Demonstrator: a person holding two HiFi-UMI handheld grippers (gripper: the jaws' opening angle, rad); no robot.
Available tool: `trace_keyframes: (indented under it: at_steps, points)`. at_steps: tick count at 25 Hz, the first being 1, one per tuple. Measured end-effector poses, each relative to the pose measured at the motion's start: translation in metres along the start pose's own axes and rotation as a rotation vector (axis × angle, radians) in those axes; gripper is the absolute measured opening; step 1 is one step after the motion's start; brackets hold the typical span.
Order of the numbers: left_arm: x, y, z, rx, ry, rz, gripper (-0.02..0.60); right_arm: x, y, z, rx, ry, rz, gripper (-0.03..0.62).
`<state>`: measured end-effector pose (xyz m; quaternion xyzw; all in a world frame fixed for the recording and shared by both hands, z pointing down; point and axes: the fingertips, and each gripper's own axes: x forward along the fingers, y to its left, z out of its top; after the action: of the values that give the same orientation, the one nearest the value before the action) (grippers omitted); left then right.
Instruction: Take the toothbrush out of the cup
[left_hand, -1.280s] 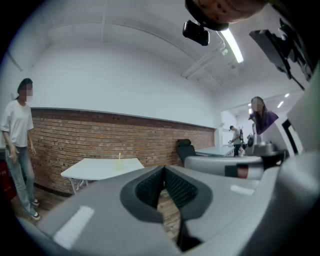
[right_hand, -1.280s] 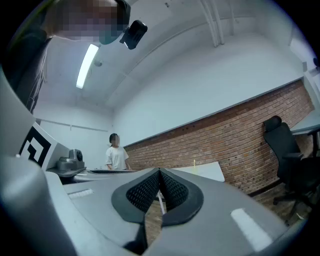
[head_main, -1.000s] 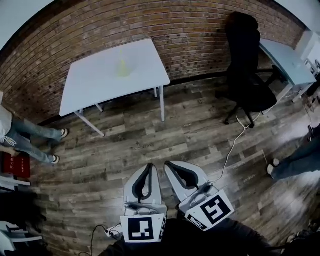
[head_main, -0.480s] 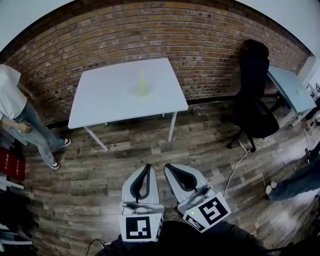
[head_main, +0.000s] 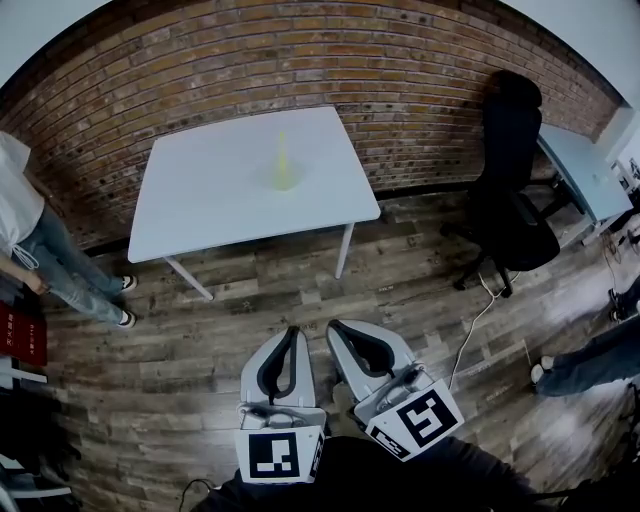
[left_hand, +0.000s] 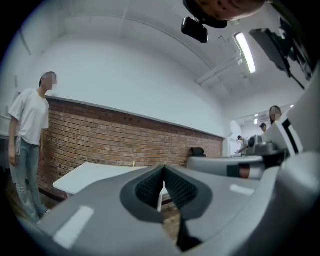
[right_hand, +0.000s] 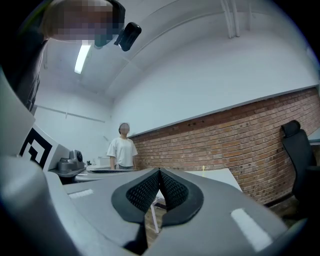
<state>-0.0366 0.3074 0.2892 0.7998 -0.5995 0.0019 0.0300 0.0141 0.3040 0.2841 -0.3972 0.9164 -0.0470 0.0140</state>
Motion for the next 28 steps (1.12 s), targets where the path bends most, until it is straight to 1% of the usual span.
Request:
trace_keyframes:
  at_steps: [3, 6, 11, 15, 20, 24, 28]
  points:
    - [0.019, 0.007, -0.002, 0.009, 0.015, 0.008, 0.008, 0.015, -0.016, -0.002, 0.015, 0.0, -0.001, 0.0]
    - [0.043, 0.01, -0.008, 0.015, 0.046, 0.012, 0.008, 0.031, -0.034, -0.005, 0.032, 0.004, 0.004, 0.0]
    - [0.094, 0.011, -0.015, 0.035, 0.096, 0.01, 0.008, 0.064, -0.077, -0.01, 0.074, -0.001, 0.019, 0.0]
    - [0.139, 0.018, -0.006, 0.074, 0.083, 0.04, 0.008, 0.093, -0.111, -0.005, 0.093, -0.017, 0.045, 0.0]
    - [0.186, 0.019, 0.009, 0.107, 0.075, 0.061, 0.008, 0.125, -0.151, 0.012, 0.102, -0.05, 0.074, 0.0]
    - [0.21, 0.017, 0.015, 0.103, 0.083, 0.083, 0.008, 0.142, -0.172, 0.023, 0.101, -0.074, 0.106, 0.0]
    - [0.229, 0.026, 0.02, 0.121, 0.053, 0.113, 0.008, 0.158, -0.186, 0.025, 0.097, -0.074, 0.123, 0.0]
